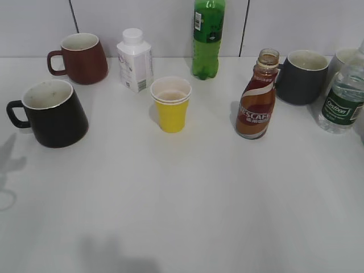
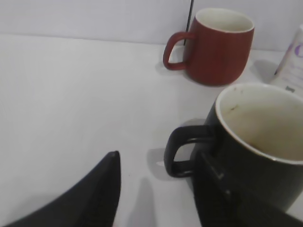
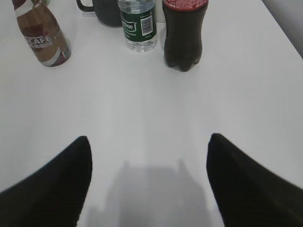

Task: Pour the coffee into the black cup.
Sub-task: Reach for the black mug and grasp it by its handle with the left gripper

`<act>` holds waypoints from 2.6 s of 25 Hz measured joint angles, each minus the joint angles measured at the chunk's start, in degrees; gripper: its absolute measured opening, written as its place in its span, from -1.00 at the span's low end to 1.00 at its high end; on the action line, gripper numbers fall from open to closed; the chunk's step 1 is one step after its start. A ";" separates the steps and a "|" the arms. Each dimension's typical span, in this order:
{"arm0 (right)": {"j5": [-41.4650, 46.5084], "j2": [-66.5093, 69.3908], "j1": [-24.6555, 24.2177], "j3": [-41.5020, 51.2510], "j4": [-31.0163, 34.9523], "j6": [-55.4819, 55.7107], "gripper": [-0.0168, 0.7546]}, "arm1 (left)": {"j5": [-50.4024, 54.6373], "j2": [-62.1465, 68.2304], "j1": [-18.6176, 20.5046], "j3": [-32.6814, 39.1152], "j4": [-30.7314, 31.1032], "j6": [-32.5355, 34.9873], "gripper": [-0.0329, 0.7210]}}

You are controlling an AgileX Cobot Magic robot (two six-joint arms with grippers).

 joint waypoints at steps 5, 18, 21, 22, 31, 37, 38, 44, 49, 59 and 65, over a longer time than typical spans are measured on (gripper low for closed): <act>0.00 0.00 0.00 0.00 0.00 0.00 0.57 | -2.30 4.96 0.00 0.00 0.00 0.00 0.11; 0.00 0.00 0.00 0.00 0.00 0.06 0.57 | -21.06 18.76 0.00 0.00 1.11 -0.21 0.35; 0.00 0.00 0.00 0.00 0.00 0.06 0.57 | -26.46 22.62 0.00 0.00 1.16 -0.17 0.38; 0.00 0.00 0.00 0.00 0.00 0.01 0.57 | -28.62 23.84 0.00 0.00 1.16 -0.17 0.38; 0.00 0.00 0.00 0.00 0.00 0.01 0.57 | -37.06 30.45 0.00 -0.05 1.16 -0.17 0.39; 0.00 0.00 0.00 0.00 0.00 0.08 0.57 | -37.54 33.24 0.21 -1.98 1.97 -0.22 0.38; 0.00 0.00 0.00 0.00 0.00 0.08 0.57 | -37.70 33.59 0.53 -2.53 2.88 -0.22 0.38; 0.00 0.00 0.00 0.00 0.00 0.04 0.57 | -37.59 34.28 2.93 -4.23 5.60 -0.22 0.38; 0.00 0.00 0.00 0.00 0.00 0.04 0.57 | -37.48 34.33 5.13 -4.92 9.87 -0.22 0.38; 0.00 0.00 0.00 0.00 0.00 0.04 0.57 | -32.43 34.46 5.77 -10.79 14.39 -0.22 0.38; 0.00 0.00 0.00 0.00 0.00 0.04 0.57 | -29.03 34.69 5.83 -13.75 16.73 -0.22 0.26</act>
